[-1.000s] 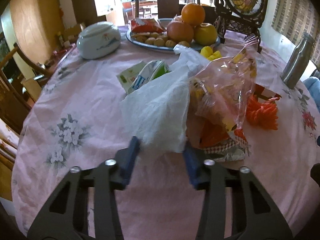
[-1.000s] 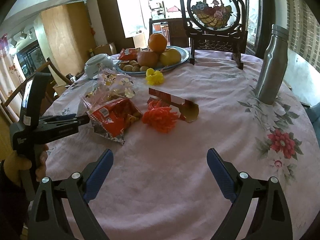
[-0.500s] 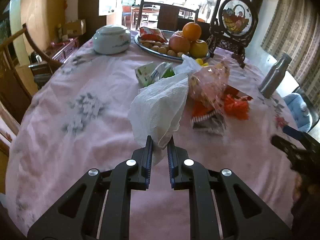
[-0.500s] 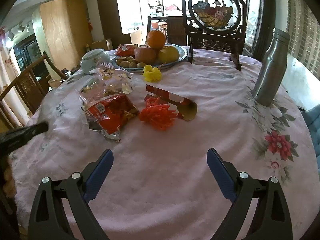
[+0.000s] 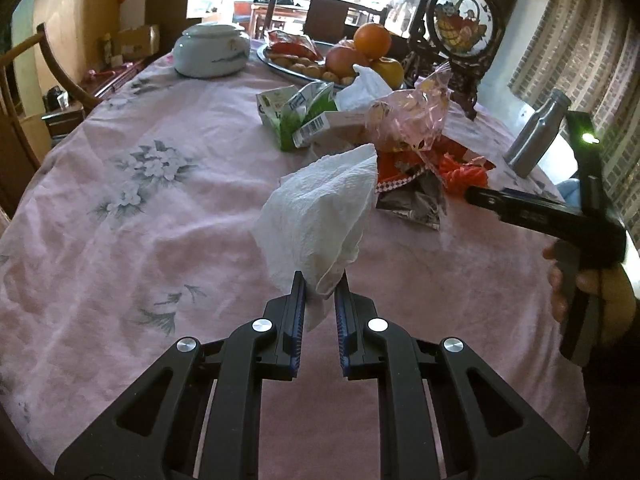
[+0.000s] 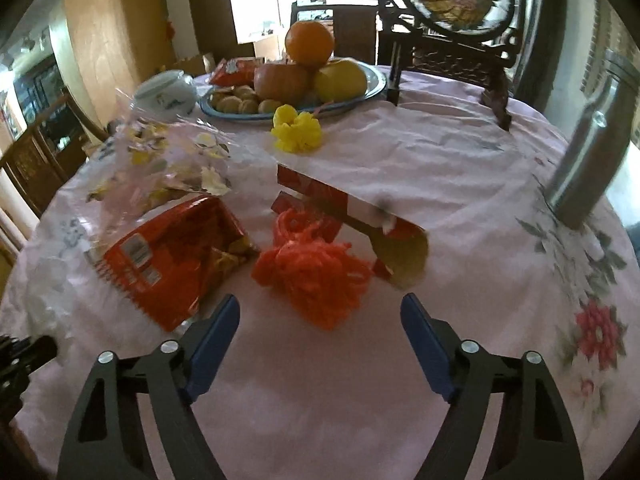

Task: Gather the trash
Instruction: 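Grasp the orange shredded paper with the right tool while the left tool holds the tissue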

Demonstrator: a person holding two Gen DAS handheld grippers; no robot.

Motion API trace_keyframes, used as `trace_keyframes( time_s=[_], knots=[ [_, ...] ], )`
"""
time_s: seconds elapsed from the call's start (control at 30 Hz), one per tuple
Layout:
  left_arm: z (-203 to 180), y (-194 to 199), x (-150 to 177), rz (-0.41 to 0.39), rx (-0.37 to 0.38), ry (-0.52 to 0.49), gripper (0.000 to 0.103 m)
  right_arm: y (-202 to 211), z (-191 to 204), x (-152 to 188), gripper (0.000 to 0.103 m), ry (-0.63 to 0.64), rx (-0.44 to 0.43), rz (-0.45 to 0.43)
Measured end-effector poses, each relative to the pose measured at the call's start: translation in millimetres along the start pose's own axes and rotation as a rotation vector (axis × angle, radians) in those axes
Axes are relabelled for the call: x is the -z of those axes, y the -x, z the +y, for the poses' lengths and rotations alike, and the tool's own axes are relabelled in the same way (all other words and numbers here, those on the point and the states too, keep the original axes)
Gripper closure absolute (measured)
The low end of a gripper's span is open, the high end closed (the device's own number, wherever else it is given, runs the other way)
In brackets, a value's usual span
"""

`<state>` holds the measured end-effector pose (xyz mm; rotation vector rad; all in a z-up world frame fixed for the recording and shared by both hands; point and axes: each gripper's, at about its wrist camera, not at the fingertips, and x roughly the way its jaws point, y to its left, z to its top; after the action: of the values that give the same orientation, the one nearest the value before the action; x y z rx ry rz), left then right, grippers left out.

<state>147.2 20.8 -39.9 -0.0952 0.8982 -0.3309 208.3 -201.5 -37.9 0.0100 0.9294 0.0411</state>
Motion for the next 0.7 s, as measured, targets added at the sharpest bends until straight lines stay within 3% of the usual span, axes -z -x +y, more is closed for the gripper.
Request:
trace_keyframes(
  time_s=[0.23, 0.3, 0.43, 0.6, 0.7],
  knots=[
    [3.2, -5.1, 1.6, 0.02, 0.024, 0.01, 0.087, -24.6, 10.4, -14.8, 0.027, 0.024, 0.01, 0.019],
    [3.3, -5.5, 1.6, 0.02, 0.026, 0.011, 0.087, -26.8, 13.2, -16.6, 0.039, 0.032, 0.013, 0.023],
    [3.3, -6.0, 1.6, 0.021, 0.025, 0.011, 0.087, -27.3, 15.4, -18.3, 0.044, 0.025, 0.002, 0.024],
    [4.1, -6.3, 2.2, 0.022, 0.024, 0.016, 0.087, -26.4, 13.0, -16.9, 0.07, -0.005, -0.014, 0.038],
    [3.6, -7.3, 2.2, 0.026, 0.014, 0.014, 0.087, -12.7, 9.0, -12.8, 0.072, -0.036, -0.029, 0.017]
  ],
)
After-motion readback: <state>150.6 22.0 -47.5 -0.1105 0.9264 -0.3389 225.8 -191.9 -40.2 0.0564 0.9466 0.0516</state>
